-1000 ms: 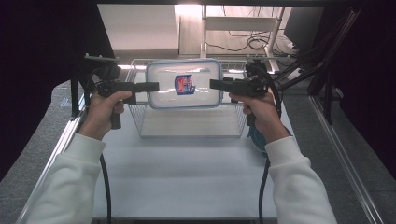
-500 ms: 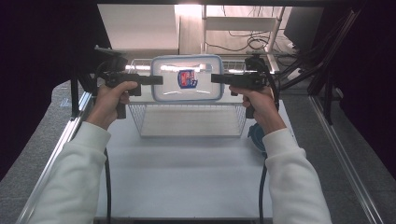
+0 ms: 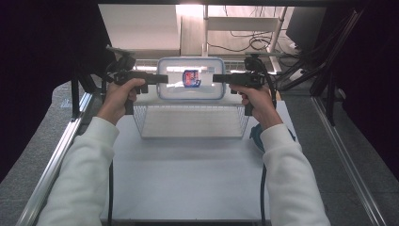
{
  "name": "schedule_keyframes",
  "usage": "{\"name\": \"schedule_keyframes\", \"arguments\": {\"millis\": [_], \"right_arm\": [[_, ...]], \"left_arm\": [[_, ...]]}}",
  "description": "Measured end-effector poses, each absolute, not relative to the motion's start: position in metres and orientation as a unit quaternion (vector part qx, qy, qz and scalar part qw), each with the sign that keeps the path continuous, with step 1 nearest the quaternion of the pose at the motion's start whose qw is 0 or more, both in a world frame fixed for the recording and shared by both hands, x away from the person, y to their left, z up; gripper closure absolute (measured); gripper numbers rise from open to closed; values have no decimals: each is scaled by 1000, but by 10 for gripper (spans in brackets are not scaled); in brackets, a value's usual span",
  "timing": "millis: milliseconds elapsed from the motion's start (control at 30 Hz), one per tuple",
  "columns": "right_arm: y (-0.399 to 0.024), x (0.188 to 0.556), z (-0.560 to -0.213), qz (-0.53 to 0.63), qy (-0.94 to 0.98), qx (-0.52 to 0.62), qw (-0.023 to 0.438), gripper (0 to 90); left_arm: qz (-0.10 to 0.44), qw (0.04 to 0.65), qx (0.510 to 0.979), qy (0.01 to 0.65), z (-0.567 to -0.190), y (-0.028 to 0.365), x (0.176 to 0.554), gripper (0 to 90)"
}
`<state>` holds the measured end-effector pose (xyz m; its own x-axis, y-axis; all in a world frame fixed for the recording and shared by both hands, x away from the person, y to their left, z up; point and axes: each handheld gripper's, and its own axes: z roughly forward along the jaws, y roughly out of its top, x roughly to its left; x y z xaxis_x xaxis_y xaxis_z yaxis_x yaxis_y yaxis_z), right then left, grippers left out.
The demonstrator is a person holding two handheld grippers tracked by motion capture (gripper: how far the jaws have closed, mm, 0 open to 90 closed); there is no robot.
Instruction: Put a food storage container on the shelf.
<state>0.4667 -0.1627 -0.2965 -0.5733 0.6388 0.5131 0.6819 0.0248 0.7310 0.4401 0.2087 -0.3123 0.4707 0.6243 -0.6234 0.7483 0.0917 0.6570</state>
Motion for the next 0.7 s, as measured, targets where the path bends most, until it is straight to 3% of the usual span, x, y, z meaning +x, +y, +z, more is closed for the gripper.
{"name": "schedule_keyframes", "arguments": {"millis": [700], "right_arm": [[-149,496,-298,-481,-660,-574,60,348]], "left_arm": [[-114,540,619,559,-327,212,470,427]]}}
